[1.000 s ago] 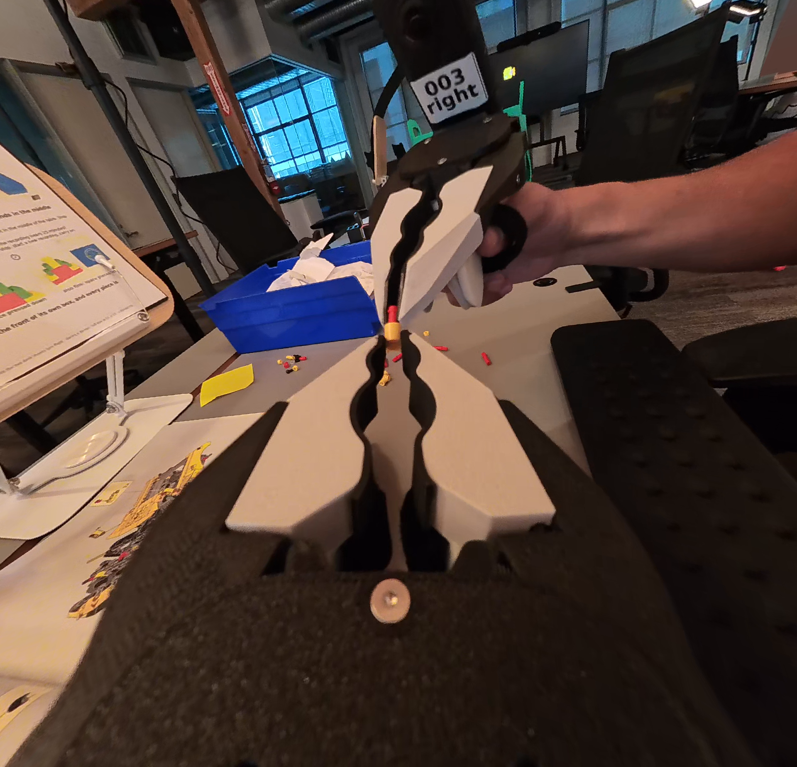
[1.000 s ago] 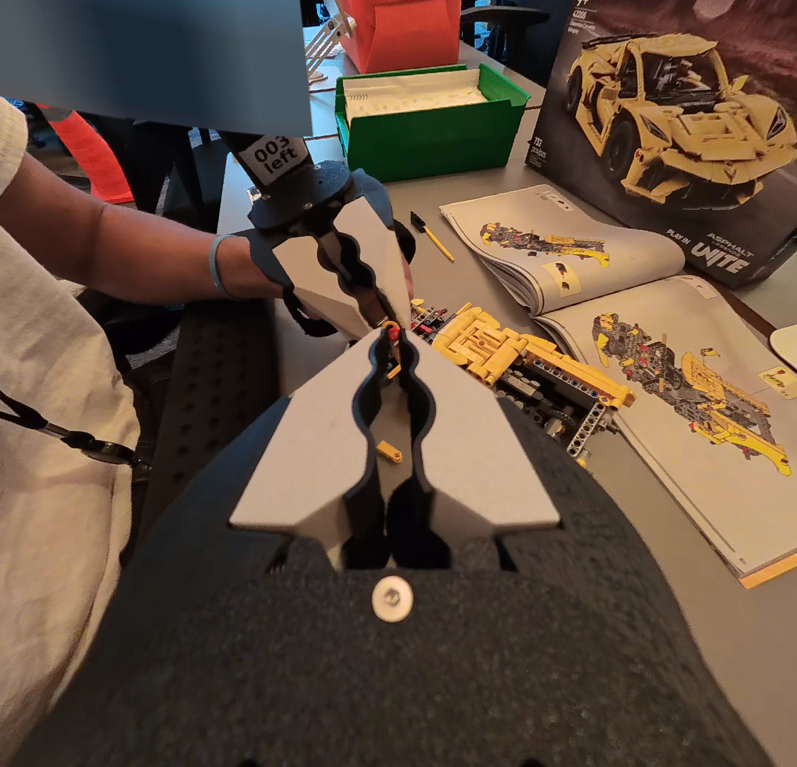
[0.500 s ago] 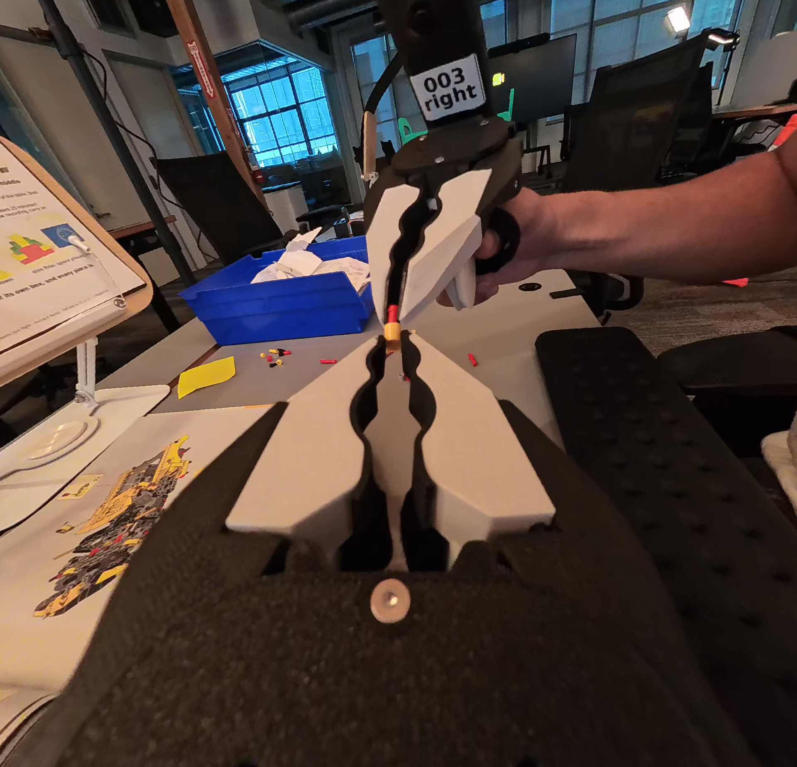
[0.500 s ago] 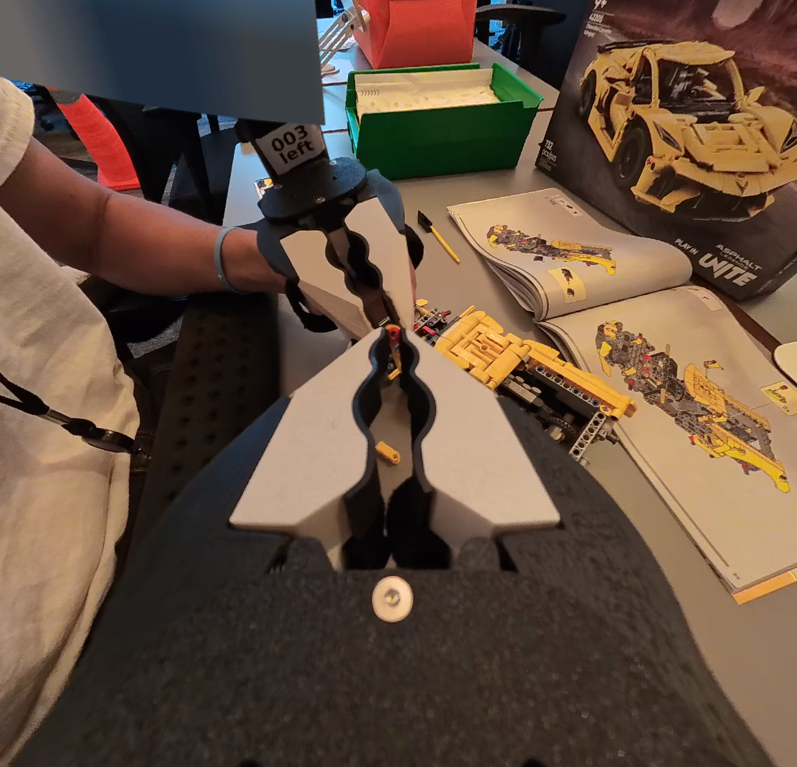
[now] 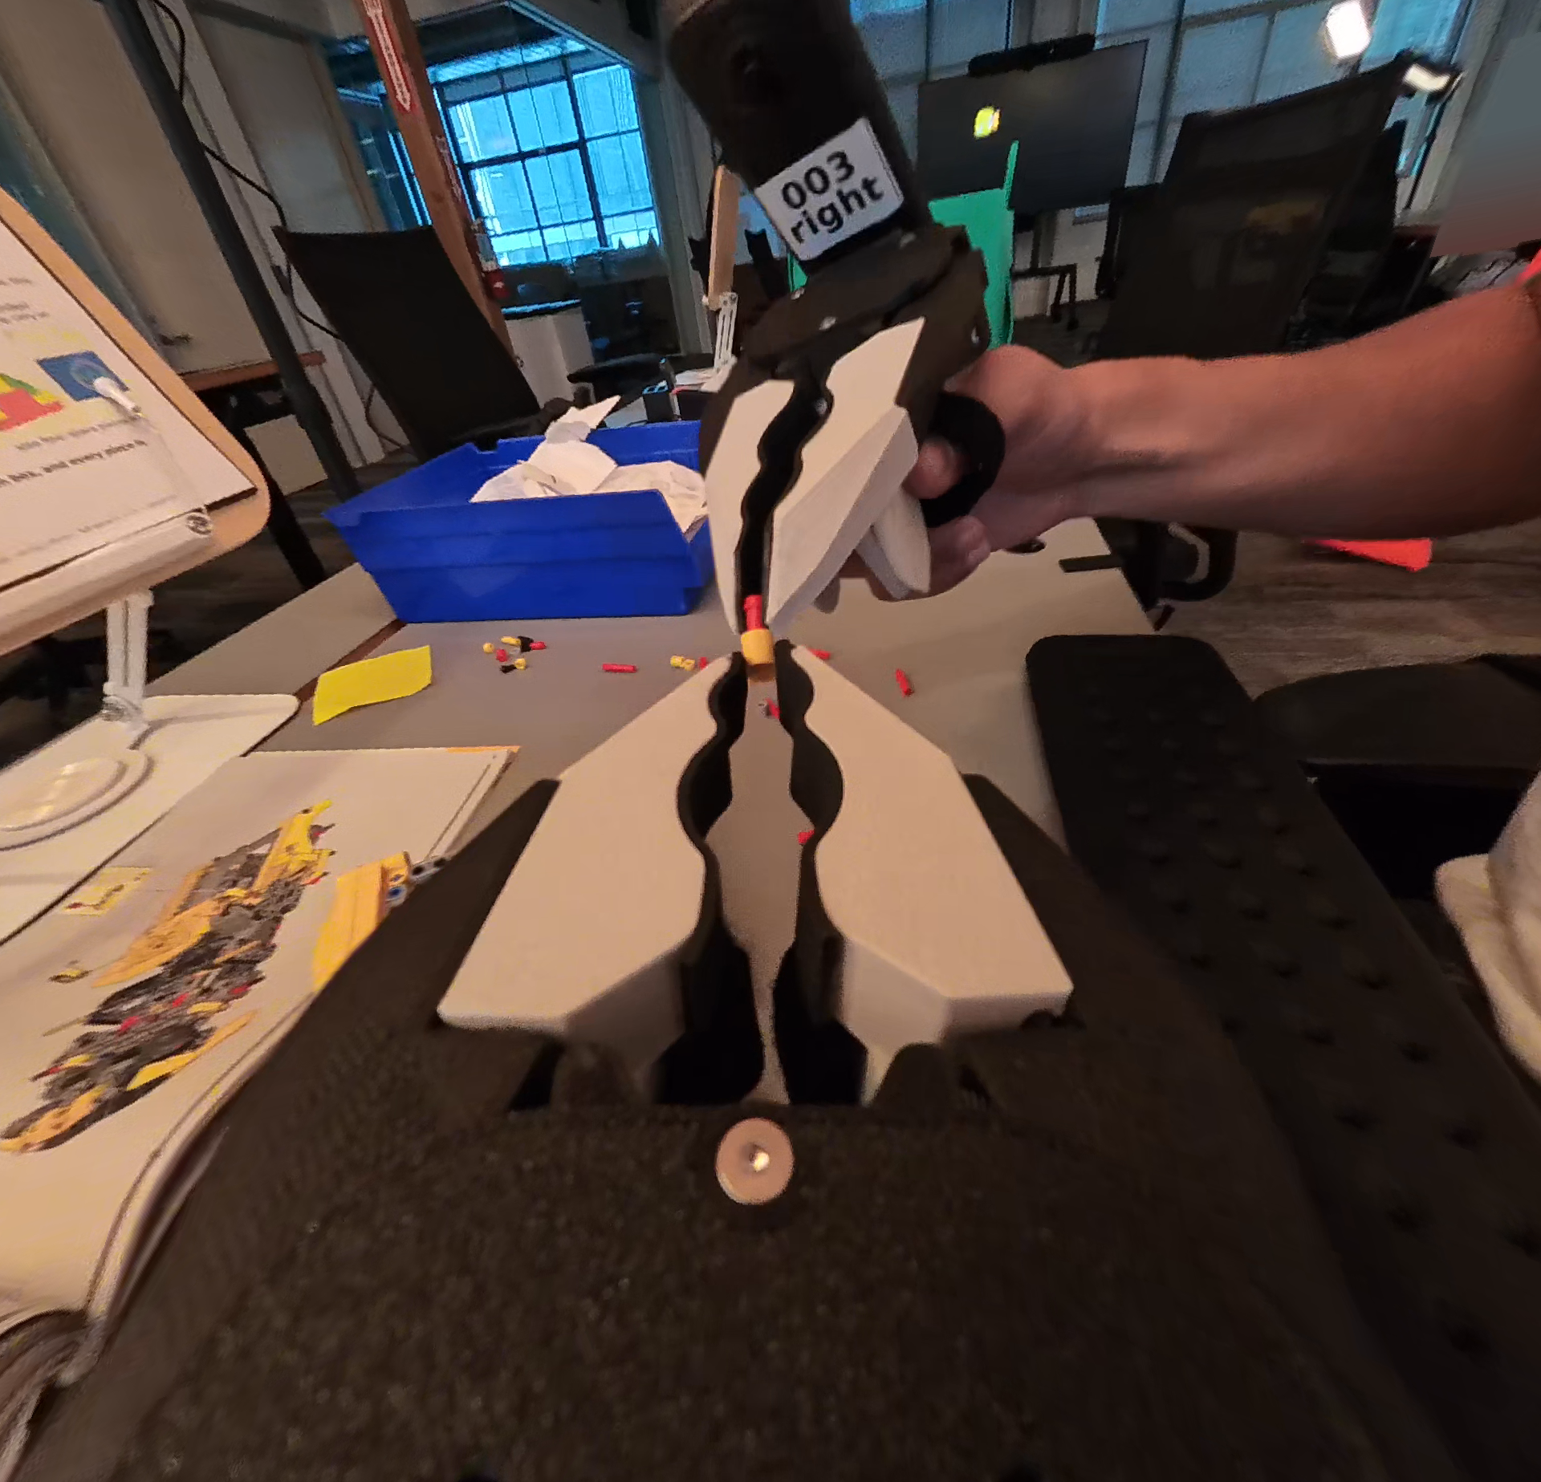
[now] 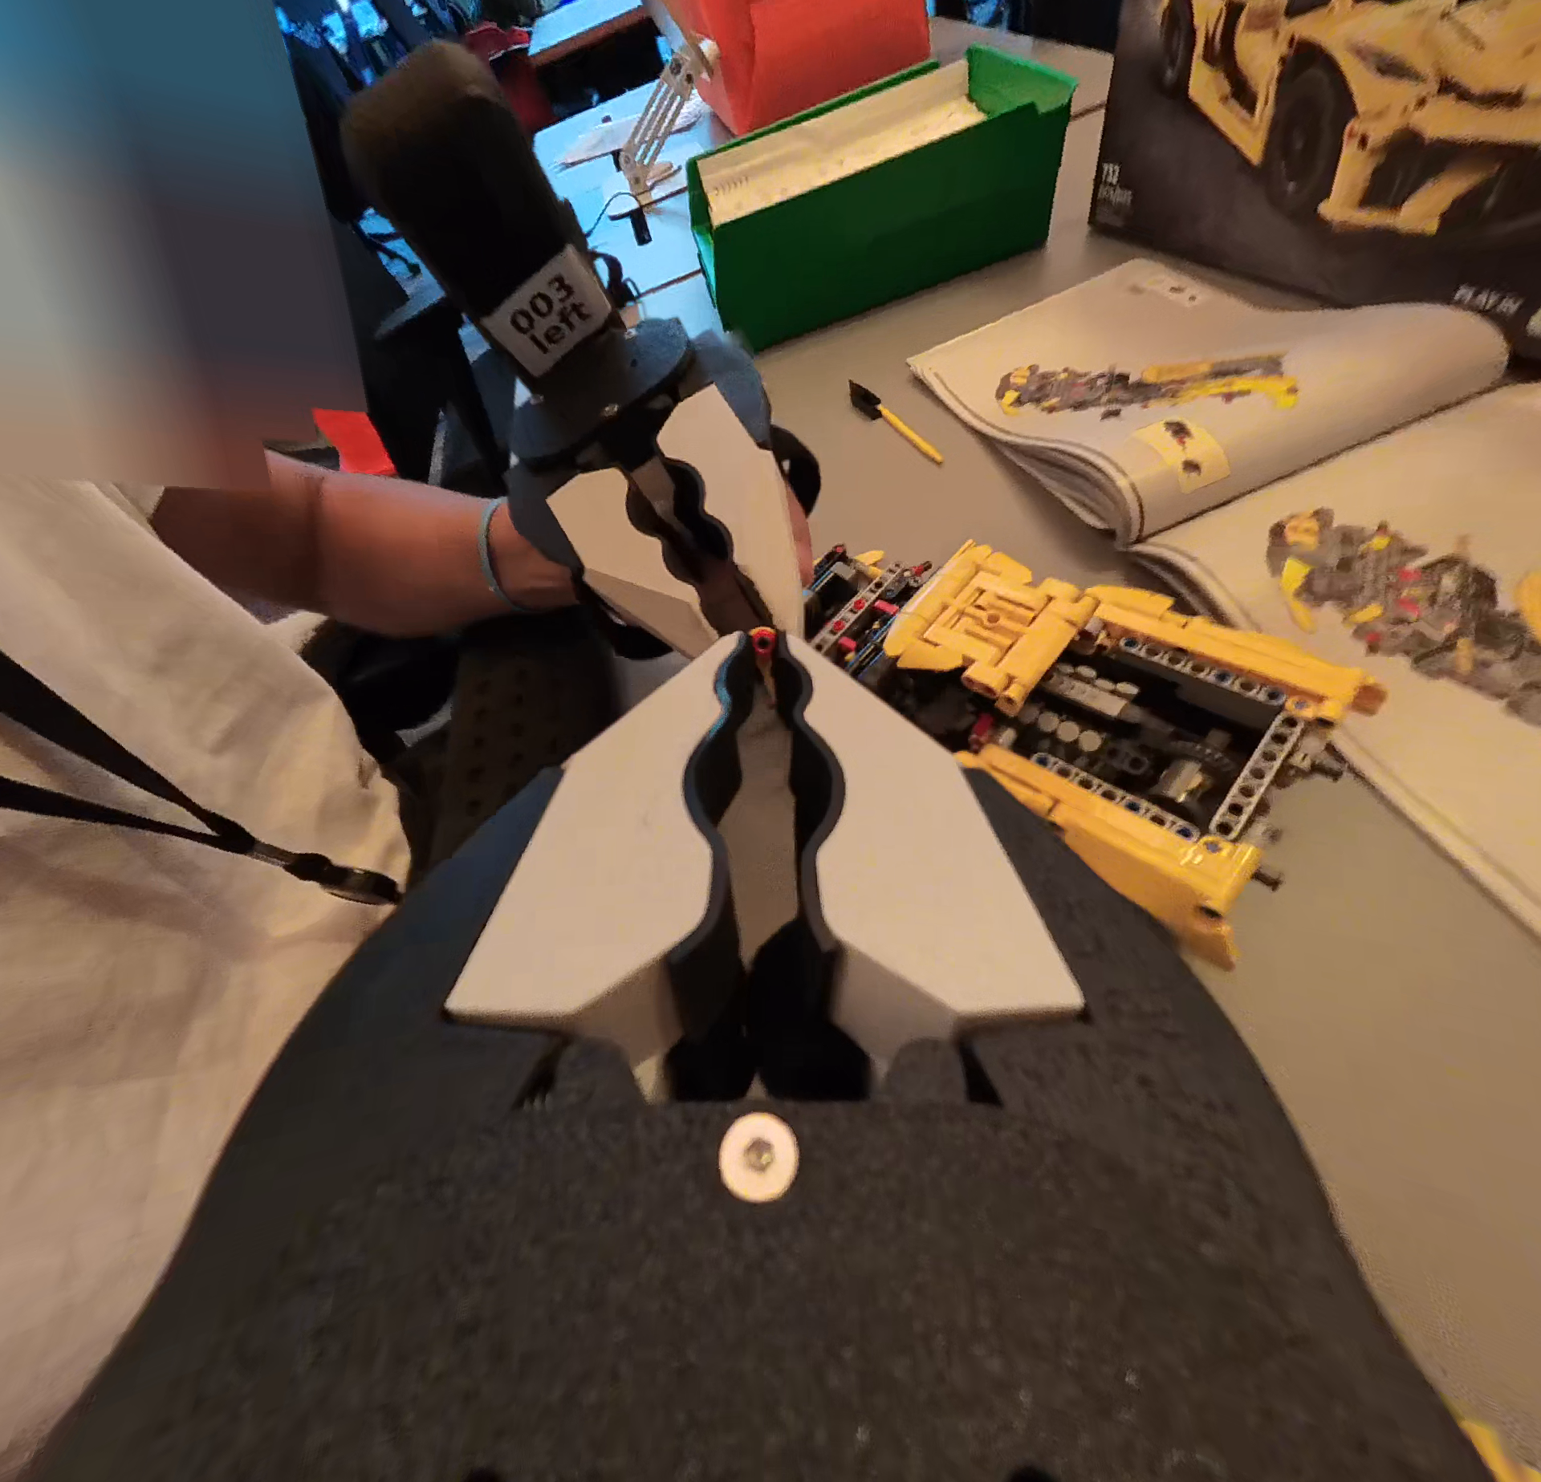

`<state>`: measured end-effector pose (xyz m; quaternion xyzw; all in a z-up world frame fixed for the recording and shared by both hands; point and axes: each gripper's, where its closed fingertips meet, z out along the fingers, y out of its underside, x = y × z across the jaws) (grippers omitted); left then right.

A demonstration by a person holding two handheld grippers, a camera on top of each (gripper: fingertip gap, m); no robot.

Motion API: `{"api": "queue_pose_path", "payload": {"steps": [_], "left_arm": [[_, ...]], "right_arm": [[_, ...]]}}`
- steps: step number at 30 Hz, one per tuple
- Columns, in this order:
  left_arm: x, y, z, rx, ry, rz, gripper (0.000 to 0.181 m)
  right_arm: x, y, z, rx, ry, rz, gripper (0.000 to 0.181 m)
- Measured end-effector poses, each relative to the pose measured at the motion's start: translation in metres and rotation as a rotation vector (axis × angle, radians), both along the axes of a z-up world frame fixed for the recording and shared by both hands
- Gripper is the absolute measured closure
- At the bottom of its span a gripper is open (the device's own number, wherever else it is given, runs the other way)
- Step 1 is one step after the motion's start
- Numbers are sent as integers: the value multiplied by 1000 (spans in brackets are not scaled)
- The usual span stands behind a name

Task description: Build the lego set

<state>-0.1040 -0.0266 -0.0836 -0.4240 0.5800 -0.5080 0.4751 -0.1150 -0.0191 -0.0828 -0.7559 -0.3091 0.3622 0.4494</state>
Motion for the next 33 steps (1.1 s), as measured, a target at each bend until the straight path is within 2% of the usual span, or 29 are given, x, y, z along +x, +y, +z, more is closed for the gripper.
{"api": "queue_pose_path", "payload": {"steps": [2,5,8,14,15,16,18,20,25,33], "left_arm": [[0,-3,2,-62,-8,-37,175],[2,-5,-1,-81,4,-44,175],[2,-10,5,-128,-27,-80,175],[4,-5,-3,-42,10,-29,175],[4,0,-4,-35,16,-8,175],[4,5,-3,-32,16,16,175],[3,10,-4,-34,22,35,174],[3,11,-5,-33,24,40,175],[6,8,-9,-11,41,39,174],[6,9,-10,-11,43,41,175]], "right_arm": [[0,-3,3,-73,33,10,177],[3,-4,-1,-46,-83,-6,177],[3,-9,6,-82,-27,14,177],[21,-9,8,-68,-44,-39,177],[32,-10,-3,-75,-120,-55,177],[47,-14,-26,-92,-263,-64,177],[86,-32,-83,-183,-596,-47,177],[103,-57,-118,-266,-748,8,177],[114,-76,-143,-288,-835,16,177],[116,-80,-152,-304,-826,10,177]]}}
